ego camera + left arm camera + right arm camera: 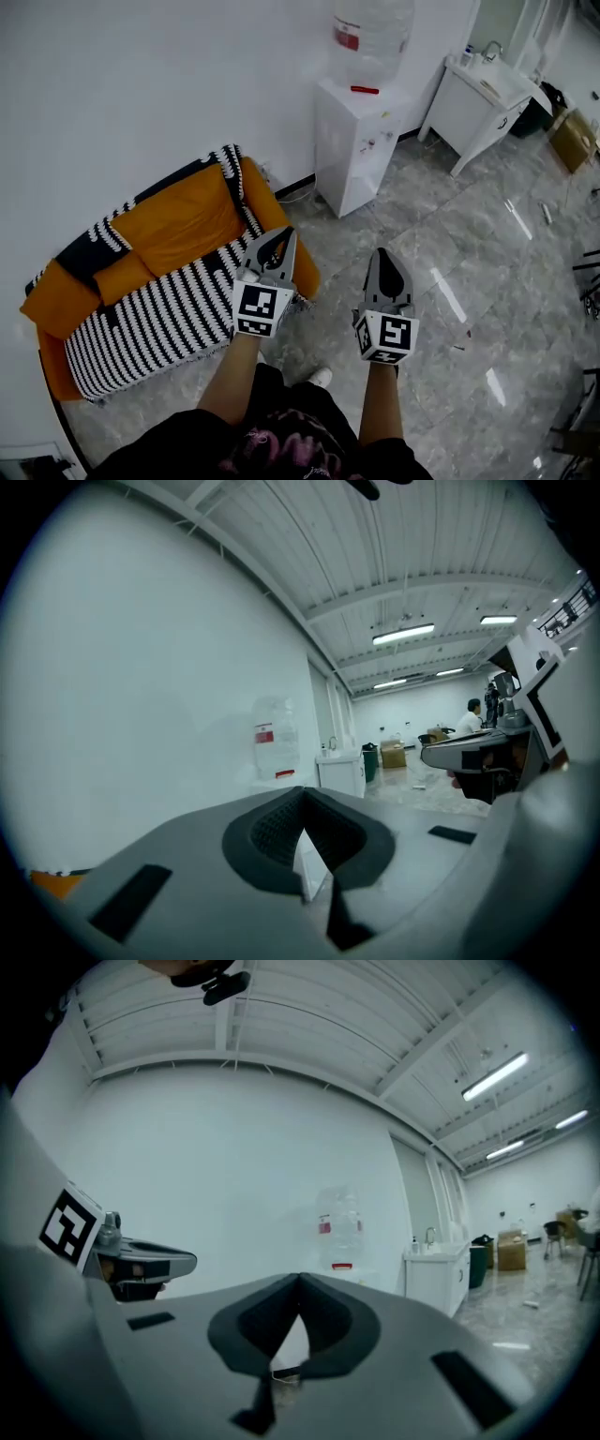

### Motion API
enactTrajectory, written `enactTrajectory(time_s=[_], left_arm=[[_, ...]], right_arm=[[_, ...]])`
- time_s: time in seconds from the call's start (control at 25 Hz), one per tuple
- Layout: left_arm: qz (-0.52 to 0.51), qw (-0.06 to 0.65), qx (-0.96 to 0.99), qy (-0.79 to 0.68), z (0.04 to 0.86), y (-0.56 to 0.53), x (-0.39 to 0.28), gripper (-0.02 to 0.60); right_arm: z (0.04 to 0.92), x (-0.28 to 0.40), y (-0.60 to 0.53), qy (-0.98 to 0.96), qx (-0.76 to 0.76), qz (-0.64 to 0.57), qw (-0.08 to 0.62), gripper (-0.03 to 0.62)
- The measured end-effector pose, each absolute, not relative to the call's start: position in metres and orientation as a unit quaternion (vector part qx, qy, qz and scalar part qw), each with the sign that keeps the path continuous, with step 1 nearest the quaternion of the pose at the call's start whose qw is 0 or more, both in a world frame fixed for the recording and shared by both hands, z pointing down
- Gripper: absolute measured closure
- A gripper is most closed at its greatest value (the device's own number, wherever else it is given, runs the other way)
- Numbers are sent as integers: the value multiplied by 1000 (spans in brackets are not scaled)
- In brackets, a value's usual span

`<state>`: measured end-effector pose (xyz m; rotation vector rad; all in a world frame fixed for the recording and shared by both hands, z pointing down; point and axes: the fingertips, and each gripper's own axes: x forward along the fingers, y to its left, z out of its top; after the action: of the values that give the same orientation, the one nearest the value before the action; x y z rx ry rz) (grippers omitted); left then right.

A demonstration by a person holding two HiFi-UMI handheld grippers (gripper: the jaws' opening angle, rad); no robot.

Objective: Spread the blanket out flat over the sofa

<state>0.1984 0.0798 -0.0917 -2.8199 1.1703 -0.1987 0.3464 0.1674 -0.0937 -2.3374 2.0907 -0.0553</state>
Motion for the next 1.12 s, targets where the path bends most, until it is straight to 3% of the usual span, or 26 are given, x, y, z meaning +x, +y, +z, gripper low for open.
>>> enactTrajectory(time_s=[1.12], left_arm=[[-62,43,-914,398,-99,115,191,571]], right_arm=[[-100,337,194,689,-725,-6,-6,574]])
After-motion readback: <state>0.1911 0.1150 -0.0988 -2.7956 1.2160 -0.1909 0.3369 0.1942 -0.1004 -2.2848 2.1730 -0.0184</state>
